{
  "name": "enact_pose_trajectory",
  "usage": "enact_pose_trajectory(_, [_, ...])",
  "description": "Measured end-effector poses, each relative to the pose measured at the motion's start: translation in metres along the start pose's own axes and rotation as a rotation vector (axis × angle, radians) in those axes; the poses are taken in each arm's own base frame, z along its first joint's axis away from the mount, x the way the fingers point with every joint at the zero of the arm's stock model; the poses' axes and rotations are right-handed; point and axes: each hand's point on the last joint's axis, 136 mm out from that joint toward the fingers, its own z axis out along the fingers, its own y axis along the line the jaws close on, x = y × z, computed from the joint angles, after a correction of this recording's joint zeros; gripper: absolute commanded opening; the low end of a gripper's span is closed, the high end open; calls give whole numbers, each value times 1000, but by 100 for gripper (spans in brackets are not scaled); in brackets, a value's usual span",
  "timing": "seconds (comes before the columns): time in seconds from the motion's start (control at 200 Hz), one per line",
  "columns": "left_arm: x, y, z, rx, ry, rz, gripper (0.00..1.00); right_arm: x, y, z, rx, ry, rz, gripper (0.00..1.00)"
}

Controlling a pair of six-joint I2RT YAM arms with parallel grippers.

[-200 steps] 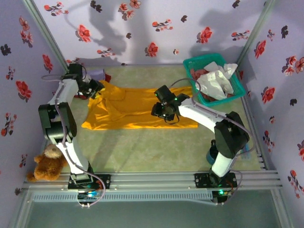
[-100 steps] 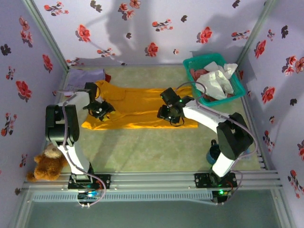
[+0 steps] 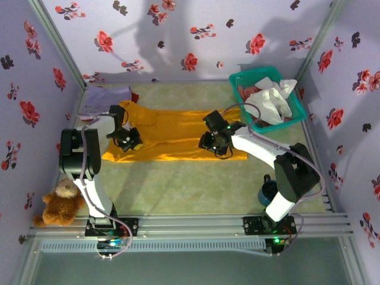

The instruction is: Fold and stack the t-shirts

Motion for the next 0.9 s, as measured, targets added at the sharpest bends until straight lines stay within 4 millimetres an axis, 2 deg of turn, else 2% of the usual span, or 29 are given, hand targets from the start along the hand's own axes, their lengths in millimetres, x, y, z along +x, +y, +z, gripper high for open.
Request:
enact_pose_trajectory(0.24, [-23, -37, -11, 42, -50, 54, 0, -2, 0, -2, -4, -6, 3, 54])
enact_pose_trajectory(0.31, [-33, -50, -6, 61, -56, 64, 0, -2, -2, -3, -3, -7, 6, 54])
enact_pose_trajectory(0.415, [-51, -67, 10, 97, -51, 62, 6, -2, -8, -4, 3, -7, 15, 54])
enact_pose_trajectory(0.455, [-57, -73, 17, 110, -47, 65, 12, -2, -10, -3, 6, -6, 17, 54])
enact_pose_trajectory(0.505, [-63, -80, 22, 123, -43, 67, 35, -2, -12, -4, 7, -8, 19, 55])
enact_pose_trajectory(0.54, [-66, -85, 23, 129, -44, 80, 44, -2, -13, -5, 7, -9, 17, 55])
enact_pose_trajectory(0.585, [-69, -94, 19, 138, -51, 102, 47, -1, -14, -7, 5, -11, 16, 55])
enact_pose_trajectory(0.7, [-76, -114, -1, 152, -104, 157, 48, 0, -18, -10, 3, -15, 19, 55])
enact_pose_trajectory(0.785, [-73, -116, -18, 155, -144, 172, 48, 0, -20, -10, 7, -15, 24, 55])
enact_pose_trajectory(0.9, [-64, -108, -42, 162, -179, 166, 49, 0, -23, -8, 12, -12, 28, 55])
